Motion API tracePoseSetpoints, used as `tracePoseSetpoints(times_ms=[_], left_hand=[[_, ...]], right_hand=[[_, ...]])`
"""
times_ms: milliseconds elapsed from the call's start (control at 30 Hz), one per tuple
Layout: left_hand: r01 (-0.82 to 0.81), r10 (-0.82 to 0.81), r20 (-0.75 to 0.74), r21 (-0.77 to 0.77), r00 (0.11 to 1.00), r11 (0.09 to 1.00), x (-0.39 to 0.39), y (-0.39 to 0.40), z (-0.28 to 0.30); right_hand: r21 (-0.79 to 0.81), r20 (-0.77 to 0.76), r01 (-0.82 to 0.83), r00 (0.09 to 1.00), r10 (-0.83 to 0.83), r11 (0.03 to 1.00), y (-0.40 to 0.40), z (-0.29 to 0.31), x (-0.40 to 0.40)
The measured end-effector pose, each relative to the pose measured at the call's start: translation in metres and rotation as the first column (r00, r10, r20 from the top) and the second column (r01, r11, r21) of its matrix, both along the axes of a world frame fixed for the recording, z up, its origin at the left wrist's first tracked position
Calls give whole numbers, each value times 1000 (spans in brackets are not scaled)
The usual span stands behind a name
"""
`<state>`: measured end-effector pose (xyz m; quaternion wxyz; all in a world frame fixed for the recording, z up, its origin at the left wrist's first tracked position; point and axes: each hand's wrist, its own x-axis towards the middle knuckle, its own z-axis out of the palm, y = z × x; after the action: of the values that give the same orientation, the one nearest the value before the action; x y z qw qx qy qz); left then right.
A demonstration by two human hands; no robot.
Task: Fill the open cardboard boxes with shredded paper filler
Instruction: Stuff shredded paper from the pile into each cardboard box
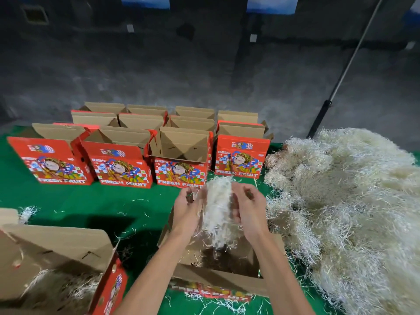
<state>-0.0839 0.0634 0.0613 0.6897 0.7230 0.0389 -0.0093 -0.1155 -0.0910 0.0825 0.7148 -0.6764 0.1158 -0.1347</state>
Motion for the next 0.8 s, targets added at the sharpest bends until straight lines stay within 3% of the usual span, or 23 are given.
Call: tracePoseSetpoints(times_ms=[67, 133, 200, 267, 367, 433, 533, 600, 700, 767, 800], left_hand=[[-38, 38, 27, 7, 999, 999, -1, 3, 0], [5, -5, 6, -8, 1000, 1000, -6, -4, 0], [47, -48, -62, -20, 997, 999, -16, -19, -3], [15, -15, -75, 0, 997, 1000, -19, -27, -3], [-89, 89, -43, 2, 995, 996, -6, -9, 6], [-164, 149, -156, -89, 977, 982, 4, 0, 3], [-32, -62, -305, -296, 950, 955, -3, -14, -9], [23, -114, -234, -359, 965, 933, -16, -26, -12], [-65, 95, 153, -194, 984, 979, -22, -25, -10], [-88, 103, 330, -61, 938, 994, -23, -26, -6], [-48, 56, 350, -31, 935, 998, -23, -27, -4]], right_hand=[[-184, 1, 177, 984, -179, 967, 2, -1, -3], [-319, -124, 91, 983, -136, 943, 20, 0, -8], [-403, -82, 4, 996, -40, 915, 41, -8, -8], [-338, -65, -10, 998, -12, 941, 43, -10, -4], [70, -262, -37, 964, 54, 997, 17, -8, -1], [7, -216, -1, 976, 2, 1000, 10, -14, -2], [-30, -79, -51, 996, 48, 998, 31, -21, 2], [-2, -106, -24, 994, 24, 1000, 41, -23, 9], [9, -196, 44, 980, -41, 999, 35, -25, 16], [-51, -173, 31, 984, -39, 998, 33, -22, 15], [-115, -144, 32, 988, -49, 993, 33, -19, 14]])
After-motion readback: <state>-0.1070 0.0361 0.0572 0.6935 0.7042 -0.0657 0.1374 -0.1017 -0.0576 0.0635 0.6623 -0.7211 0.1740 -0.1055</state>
